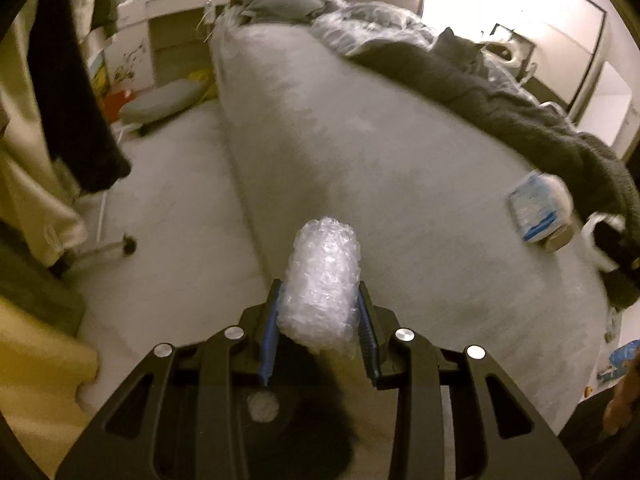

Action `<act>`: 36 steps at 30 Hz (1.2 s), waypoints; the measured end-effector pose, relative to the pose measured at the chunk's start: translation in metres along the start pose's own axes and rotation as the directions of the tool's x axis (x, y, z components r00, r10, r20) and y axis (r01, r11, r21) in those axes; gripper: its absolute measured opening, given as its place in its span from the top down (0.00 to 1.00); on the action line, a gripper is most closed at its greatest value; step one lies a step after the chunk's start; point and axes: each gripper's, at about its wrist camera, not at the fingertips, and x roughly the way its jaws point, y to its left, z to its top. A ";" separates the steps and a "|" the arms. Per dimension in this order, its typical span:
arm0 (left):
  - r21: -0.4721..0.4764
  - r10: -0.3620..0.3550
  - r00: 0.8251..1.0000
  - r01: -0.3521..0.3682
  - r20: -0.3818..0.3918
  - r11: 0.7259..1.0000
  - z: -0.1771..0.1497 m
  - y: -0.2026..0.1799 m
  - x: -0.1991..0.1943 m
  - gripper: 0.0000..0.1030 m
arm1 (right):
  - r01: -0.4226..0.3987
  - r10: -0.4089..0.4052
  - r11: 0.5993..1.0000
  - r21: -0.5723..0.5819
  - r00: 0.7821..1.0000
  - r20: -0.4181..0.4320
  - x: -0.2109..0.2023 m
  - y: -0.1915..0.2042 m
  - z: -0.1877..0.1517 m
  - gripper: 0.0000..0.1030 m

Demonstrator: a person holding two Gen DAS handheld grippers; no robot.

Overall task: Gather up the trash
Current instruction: 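Carry both bubble-wrap pieces from the bed over the black bin, then open the left tool then the right tool to drop the bubble wrap into the bin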

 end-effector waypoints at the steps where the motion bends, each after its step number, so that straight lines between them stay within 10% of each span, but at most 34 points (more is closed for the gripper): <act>1: -0.002 0.015 1.000 -0.015 -0.018 1.000 -0.005 0.005 0.003 0.64 | -0.002 0.002 1.000 -0.008 1.000 -0.004 0.001 0.004 0.000 0.38; 14: -0.016 0.067 0.981 -0.071 -0.181 0.997 -0.044 0.044 0.031 0.64 | -0.050 0.045 0.993 -0.107 0.998 -0.048 0.020 0.057 -0.004 0.38; 31: -0.050 0.000 0.900 -0.024 -0.435 0.998 -0.107 0.086 0.069 0.62 | -0.128 0.105 0.980 -0.152 0.983 -0.151 0.063 0.117 -0.024 0.38; 36: -0.071 -0.031 0.881 -0.003 -0.473 0.997 -0.122 0.098 0.070 0.49 | -0.144 0.112 0.974 -0.177 0.977 -0.181 0.075 0.137 -0.031 0.38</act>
